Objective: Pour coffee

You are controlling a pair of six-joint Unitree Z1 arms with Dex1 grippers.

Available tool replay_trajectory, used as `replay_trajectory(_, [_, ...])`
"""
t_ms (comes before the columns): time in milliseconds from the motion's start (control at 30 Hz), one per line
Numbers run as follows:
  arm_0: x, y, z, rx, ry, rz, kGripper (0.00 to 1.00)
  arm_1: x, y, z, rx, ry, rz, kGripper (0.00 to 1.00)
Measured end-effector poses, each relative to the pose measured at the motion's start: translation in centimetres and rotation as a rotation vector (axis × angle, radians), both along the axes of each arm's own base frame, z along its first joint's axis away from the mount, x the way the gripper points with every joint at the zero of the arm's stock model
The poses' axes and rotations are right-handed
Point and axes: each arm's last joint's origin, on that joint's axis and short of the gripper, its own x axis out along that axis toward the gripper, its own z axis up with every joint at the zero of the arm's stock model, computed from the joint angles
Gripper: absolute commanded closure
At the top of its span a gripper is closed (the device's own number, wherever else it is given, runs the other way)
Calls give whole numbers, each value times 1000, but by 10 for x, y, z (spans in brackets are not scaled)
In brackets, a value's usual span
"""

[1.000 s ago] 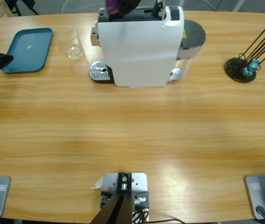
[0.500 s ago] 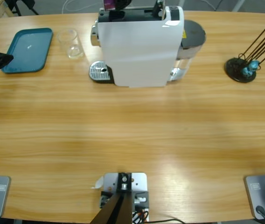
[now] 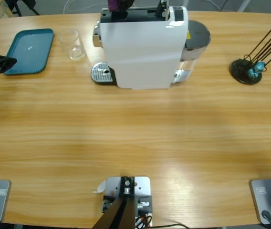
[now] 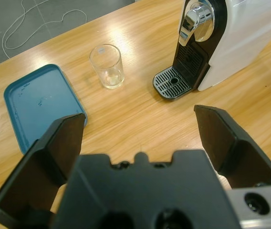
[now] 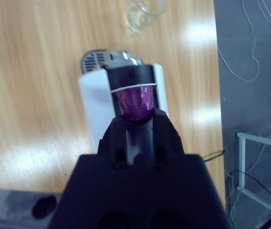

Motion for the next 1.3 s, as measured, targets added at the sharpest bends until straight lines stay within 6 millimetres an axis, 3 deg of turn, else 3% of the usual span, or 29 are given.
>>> replay_trajectory(800, [0,0,0,-3,-3,0,0,8,4,-13,-25,14,-11,905])
replay_trajectory(833, [0,0,0,-3,-3,0,0,8,4,-13,-25,14,-11,886])
replay_trajectory(900, [0,0,0,-3,-3,0,0,8,4,-13,-25,14,-11,728])
replay_trajectory(1067, [0,0,0,-3,-3,0,0,8,4,-13,-25,17,-10,555])
replay_trajectory(1300, [0,0,0,-3,-3,0,0,9,5,-16,-28,21,-12,551])
